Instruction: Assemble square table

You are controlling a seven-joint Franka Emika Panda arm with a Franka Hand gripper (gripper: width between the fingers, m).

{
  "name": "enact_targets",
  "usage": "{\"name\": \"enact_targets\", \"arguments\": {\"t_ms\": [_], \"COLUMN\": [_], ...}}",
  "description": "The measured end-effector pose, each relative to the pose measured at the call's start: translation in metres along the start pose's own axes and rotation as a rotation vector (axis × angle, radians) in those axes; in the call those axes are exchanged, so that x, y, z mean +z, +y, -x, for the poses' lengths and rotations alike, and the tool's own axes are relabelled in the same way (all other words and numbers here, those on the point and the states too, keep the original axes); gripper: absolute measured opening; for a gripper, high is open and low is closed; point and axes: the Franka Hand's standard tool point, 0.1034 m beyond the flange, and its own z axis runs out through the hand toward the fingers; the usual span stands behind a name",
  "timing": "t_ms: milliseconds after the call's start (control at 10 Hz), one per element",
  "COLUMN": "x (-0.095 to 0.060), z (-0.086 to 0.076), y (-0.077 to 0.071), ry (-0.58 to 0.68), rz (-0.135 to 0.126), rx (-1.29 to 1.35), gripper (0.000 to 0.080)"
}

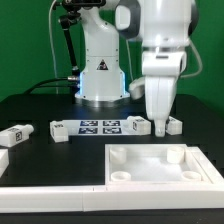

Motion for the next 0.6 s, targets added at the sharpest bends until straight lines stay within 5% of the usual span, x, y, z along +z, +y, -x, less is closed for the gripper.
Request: {"name": "enact_targets", "arguments": {"t_ms": [100,300,600], "x": [-0.012,-0.004,-0.005], "z": [-0.013,-0.037,-0.035], "y": [-0.009,-0.035,-0.031], "ry": [0.002,0.026,0.030], "rz": [0.013,0.005,-0.008], "rx": [0.135,0.290,0.467], "gripper": [0.0649,0.0649,0.0649]}}
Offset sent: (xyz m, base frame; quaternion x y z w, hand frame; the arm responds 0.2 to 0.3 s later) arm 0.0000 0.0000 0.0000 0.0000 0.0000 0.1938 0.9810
